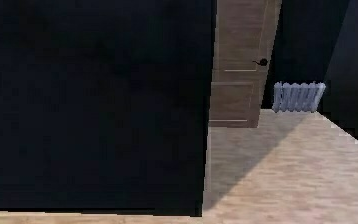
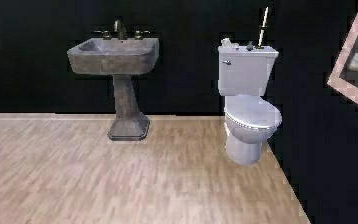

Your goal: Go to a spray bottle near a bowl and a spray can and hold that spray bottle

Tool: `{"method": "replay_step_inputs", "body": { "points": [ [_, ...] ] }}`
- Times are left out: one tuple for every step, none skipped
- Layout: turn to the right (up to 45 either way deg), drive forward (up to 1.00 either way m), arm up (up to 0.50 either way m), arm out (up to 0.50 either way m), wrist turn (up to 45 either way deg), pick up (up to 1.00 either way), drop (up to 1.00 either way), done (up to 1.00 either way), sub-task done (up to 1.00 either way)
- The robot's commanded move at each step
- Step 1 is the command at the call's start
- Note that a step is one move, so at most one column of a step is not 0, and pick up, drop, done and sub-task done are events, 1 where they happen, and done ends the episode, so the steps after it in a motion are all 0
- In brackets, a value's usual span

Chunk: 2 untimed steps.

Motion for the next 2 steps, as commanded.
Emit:
{"method": "replay_step_inputs", "body": {
  "points": [
    [45.0, 0.0, 0.0, 0.0, 0.0, 0.0, 0.0, 0.0, 0.0],
    [45.0, 0.0, 0.0, 0.0, 0.0, 0.0, 0.0, 0.0, 0.0]
  ]
}}
